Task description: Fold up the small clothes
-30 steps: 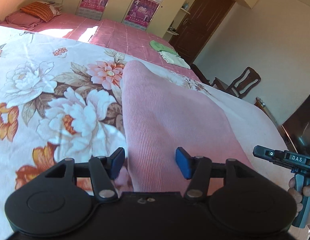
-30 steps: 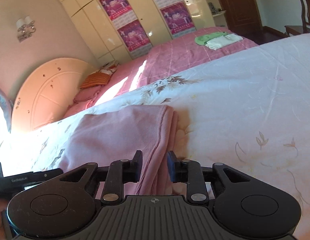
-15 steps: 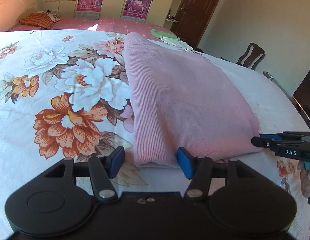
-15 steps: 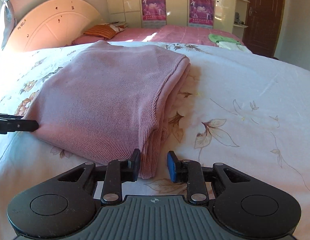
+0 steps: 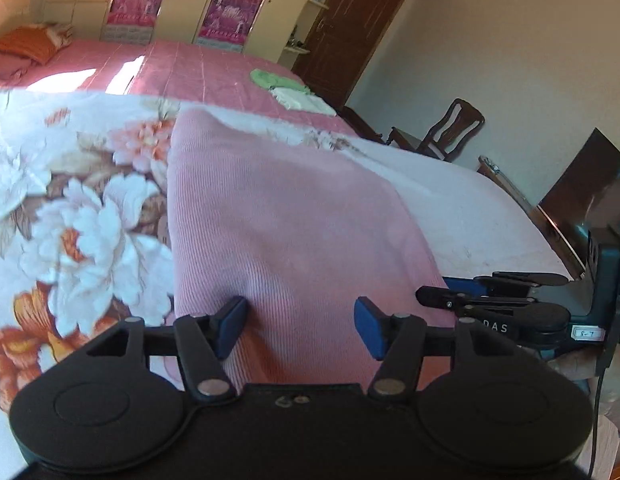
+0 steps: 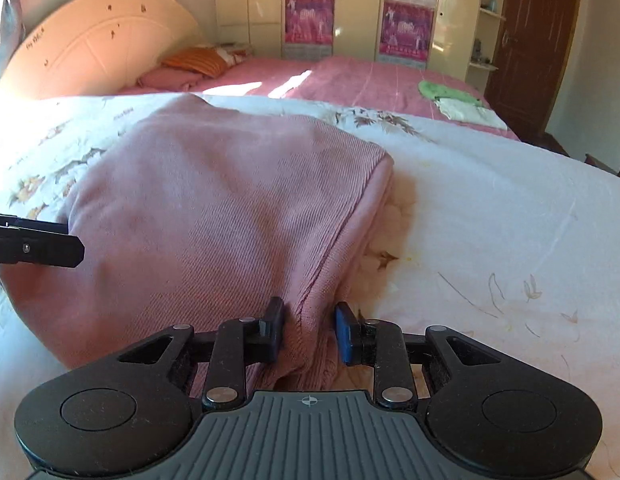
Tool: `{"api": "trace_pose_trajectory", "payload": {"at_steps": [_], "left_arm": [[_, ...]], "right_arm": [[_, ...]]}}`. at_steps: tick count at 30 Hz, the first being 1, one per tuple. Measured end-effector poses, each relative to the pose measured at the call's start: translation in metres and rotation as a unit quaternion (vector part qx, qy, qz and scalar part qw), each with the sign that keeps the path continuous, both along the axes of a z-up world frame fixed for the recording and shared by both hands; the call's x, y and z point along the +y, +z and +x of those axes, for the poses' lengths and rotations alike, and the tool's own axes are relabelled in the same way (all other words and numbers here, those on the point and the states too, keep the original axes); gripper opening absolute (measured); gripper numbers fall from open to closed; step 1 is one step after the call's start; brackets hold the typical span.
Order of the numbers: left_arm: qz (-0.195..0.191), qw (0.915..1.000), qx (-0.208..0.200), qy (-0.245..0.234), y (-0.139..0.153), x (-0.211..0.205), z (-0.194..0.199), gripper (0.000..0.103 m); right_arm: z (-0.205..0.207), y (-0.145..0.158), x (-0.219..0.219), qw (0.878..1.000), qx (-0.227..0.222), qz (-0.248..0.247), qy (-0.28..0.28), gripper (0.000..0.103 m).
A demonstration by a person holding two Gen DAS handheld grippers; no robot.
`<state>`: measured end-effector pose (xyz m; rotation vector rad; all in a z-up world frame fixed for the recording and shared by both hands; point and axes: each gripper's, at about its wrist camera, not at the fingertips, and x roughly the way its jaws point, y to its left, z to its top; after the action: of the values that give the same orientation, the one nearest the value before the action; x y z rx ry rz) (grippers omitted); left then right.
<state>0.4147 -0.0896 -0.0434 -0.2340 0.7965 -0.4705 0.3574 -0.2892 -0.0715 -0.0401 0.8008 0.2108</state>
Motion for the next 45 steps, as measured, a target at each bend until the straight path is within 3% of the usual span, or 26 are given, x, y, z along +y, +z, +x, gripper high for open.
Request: {"api": "trace_pose_trajectory", "payload": {"at_steps": [2,4,7,9,10,13,15,18,20,22,29,32,36,38,45], "left_arm": [[0.002,0.9992,-0.038,0.013,0.013,0.006,0.012,0.057],[0.001,0.9987,-0.042,0.029,0.016,0.008,0.04,0.057],[0.007,0.9995,-0.012,0.029,0.002,0.003,0.081,0.058],[0.029,0.9992,0.025,0.013,-0.019,-0.005,0.096,0.059],[0.035,0.9993,0.01,0.004,-0.021,-0.008,0.094,0.06],[0.075,0.9968,-0.026,-0.011,-0.002,-0.016,0.074,0.057],[0.064,0.997,-0.043,-0.012,0.006,-0.012,0.054,0.057],[0.074,0.9968,-0.025,-0.018,-0.011,-0.016,0.042,0.058],[0.087,0.9955,-0.036,-0.015,-0.019,-0.021,0.039,0.059],[0.091,0.9953,-0.032,-0.013,-0.015,-0.025,0.041,0.059],[0.083,0.9958,-0.038,-0.008,0.003,-0.018,0.02,0.058],[0.089,0.9951,-0.041,-0.007,0.002,-0.02,0.012,0.058],[0.105,0.9936,-0.043,-0.008,-0.001,-0.026,0.009,0.058],[0.106,0.9935,-0.041,-0.006,-0.001,-0.027,0.007,0.059],[0.146,0.9877,-0.053,-0.012,0.002,-0.035,-0.023,0.061]], "right_arm": [[0.001,0.016,-0.002,0.999,-0.05,0.016,-0.002,0.027],[0.016,0.025,0.0,0.997,-0.07,0.026,-0.01,0.027],[0.047,0.025,0.009,0.997,-0.074,0.022,-0.017,0.027],[0.07,0.009,0.013,0.999,-0.034,-0.002,-0.028,0.027],[0.079,-0.003,0.012,0.999,-0.005,-0.017,-0.036,0.027],[0.076,-0.003,0.004,0.999,-0.005,-0.015,-0.034,0.027],[0.057,0.013,-0.001,0.998,-0.044,0.013,-0.035,0.027],[0.039,0.019,0.008,0.998,-0.053,0.033,-0.013,0.027],[0.045,-0.003,0.022,1.0,-0.006,-0.006,-0.003,0.027],[0.044,-0.01,0.026,1.0,-0.013,-0.008,-0.006,0.027],[0.017,0.022,0.02,0.999,-0.038,0.035,-0.012,0.027],[0.005,0.023,0.02,0.999,-0.035,0.033,-0.005,0.027],[0.0,0.002,0.02,1.0,-0.001,0.022,0.0,0.027],[-0.003,-0.005,0.02,1.0,-0.005,0.02,0.005,0.027],[-0.001,-0.002,0.012,0.999,0.011,0.042,0.01,0.027]]}}
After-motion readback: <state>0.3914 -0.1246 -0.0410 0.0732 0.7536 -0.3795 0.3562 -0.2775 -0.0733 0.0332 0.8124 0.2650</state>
